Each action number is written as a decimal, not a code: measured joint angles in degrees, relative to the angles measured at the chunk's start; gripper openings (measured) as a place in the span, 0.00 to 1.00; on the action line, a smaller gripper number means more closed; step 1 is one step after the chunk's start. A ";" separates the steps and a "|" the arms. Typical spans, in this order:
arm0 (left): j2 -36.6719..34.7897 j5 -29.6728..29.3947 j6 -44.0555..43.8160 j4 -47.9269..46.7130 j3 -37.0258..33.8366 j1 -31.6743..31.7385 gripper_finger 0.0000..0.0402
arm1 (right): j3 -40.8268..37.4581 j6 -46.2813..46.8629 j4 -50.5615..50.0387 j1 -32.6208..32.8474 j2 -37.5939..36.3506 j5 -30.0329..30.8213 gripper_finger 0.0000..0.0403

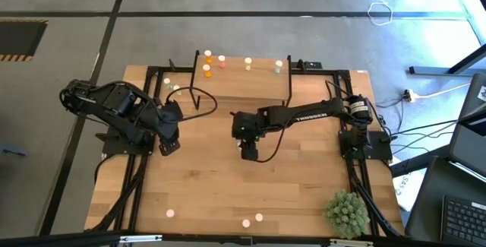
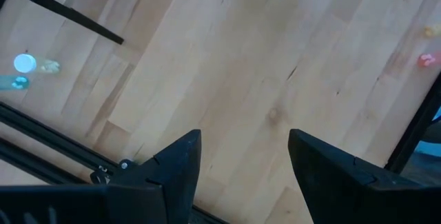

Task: Pick and place medicine bottles onto shelf by color
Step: Put the bottom blue pill bottle on the shelf aligned with the other blue pill bottle

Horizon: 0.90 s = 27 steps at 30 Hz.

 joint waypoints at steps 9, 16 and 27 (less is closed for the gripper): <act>0.00 -1.01 0.00 0.00 0.00 0.00 0.53 | 0.00 0.01 0.48 -0.04 0.00 0.01 0.36; 0.00 -1.17 0.01 0.00 0.00 -0.01 0.53 | 0.00 -0.49 0.93 -0.02 0.00 0.04 0.47; 0.00 -1.24 0.00 0.00 0.00 0.00 0.53 | -0.07 0.06 -0.25 -0.13 1.04 0.02 0.54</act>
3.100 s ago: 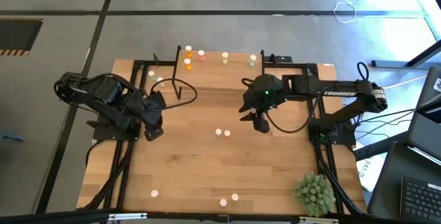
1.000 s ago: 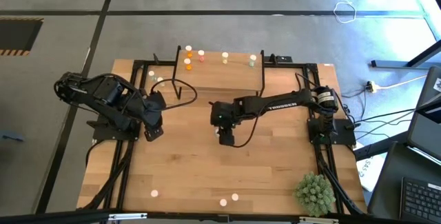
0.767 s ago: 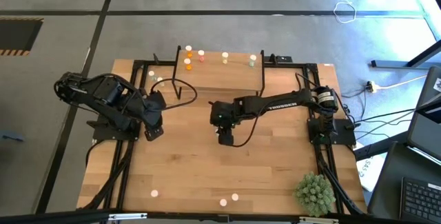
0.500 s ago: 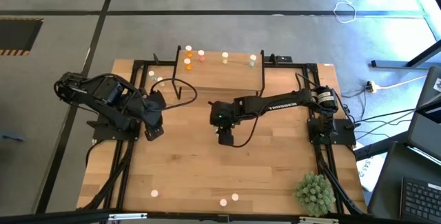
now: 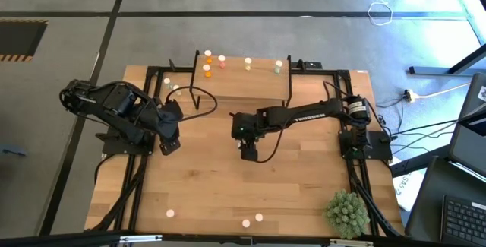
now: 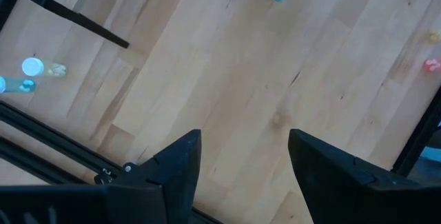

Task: Pick and place medicine bottles onto shelf by color
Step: Put the bottom blue pill bottle on the shelf aligned with the other blue pill bottle

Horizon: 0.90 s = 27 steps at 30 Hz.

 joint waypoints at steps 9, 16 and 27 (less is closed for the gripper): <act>-0.02 -0.04 0.00 0.09 0.04 0.00 0.53 | -0.01 -0.21 0.89 0.00 1.67 0.00 0.53; 0.00 -0.07 0.00 0.08 0.04 0.00 0.53 | -0.02 -0.13 0.83 0.00 3.09 -0.41 0.53; 0.00 -0.04 0.00 0.28 0.04 -0.02 0.53 | -0.04 -0.15 1.86 0.02 4.71 -0.48 0.52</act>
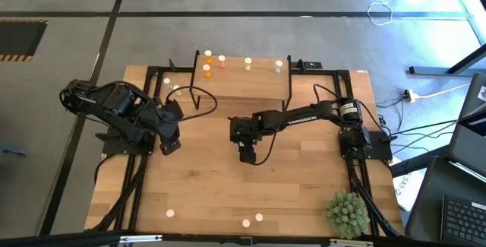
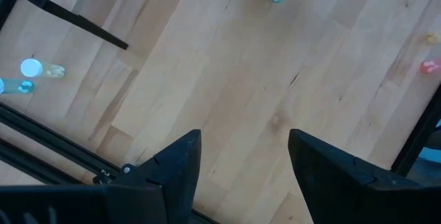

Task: Pick and place medicine bottles onto shelf by color
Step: Put the bottom blue pill bottle on the shelf aligned with the other blue pill bottle

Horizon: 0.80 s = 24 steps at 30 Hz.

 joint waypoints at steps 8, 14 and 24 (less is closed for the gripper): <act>0.00 0.00 0.00 0.00 0.00 0.00 0.53 | 0.00 1.40 -0.09 0.00 0.00 -0.02 0.33; 0.00 0.00 0.00 0.00 0.00 0.00 0.53 | 0.00 1.51 0.09 0.00 0.00 -0.09 0.27; 0.00 0.00 0.00 0.00 0.00 0.01 0.53 | 4.06 1.34 -5.52 -0.02 -0.44 -1.46 0.26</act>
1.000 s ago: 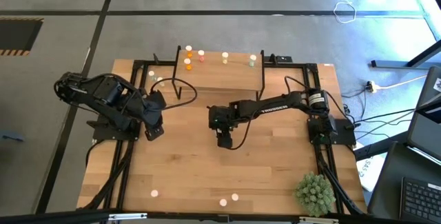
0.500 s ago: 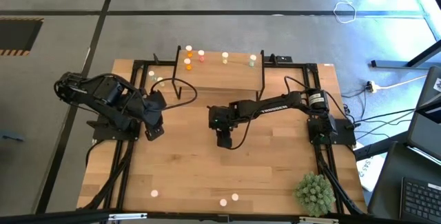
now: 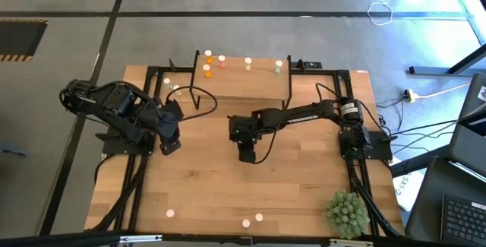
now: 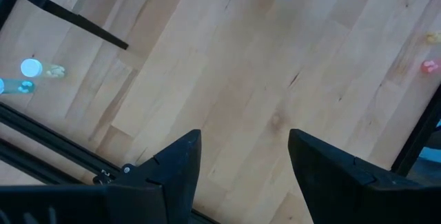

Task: Pick and place medicine bottles onto shelf by color
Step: Put the bottom blue pill bottle on the shelf aligned with the other blue pill bottle

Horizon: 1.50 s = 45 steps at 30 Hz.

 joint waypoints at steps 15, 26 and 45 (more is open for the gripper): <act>0.00 0.02 0.00 0.00 0.00 0.01 0.53 | 20.87 -2.78 -19.51 -2.46 -0.13 2.38 0.27; 0.00 -0.78 0.02 0.00 0.00 -0.01 0.53 | 28.57 -2.90 -30.53 -4.90 -0.11 2.62 0.28; 0.52 -6.27 4.58 4.51 -0.11 3.64 0.53 | 42.54 -4.73 -48.93 -10.87 -1.00 12.99 0.28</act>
